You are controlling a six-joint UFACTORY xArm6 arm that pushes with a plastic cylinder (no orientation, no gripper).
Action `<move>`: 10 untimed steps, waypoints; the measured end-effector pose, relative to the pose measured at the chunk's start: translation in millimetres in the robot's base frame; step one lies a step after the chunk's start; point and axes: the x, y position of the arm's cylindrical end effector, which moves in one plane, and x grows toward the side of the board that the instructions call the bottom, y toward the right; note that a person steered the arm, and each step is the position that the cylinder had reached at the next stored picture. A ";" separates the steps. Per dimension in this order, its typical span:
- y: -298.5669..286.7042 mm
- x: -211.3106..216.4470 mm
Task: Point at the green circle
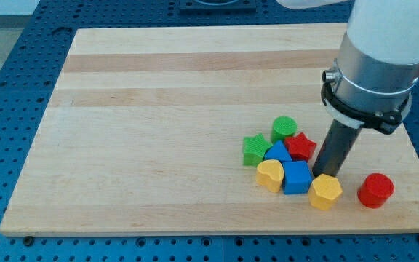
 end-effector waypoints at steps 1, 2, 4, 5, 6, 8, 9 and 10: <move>37.4 -13.0; 49.2 -22.7; 0.4 -123.5; -41.5 -127.2; -51.4 -127.0; -14.7 -127.6; -4.5 -127.6; -32.1 -96.4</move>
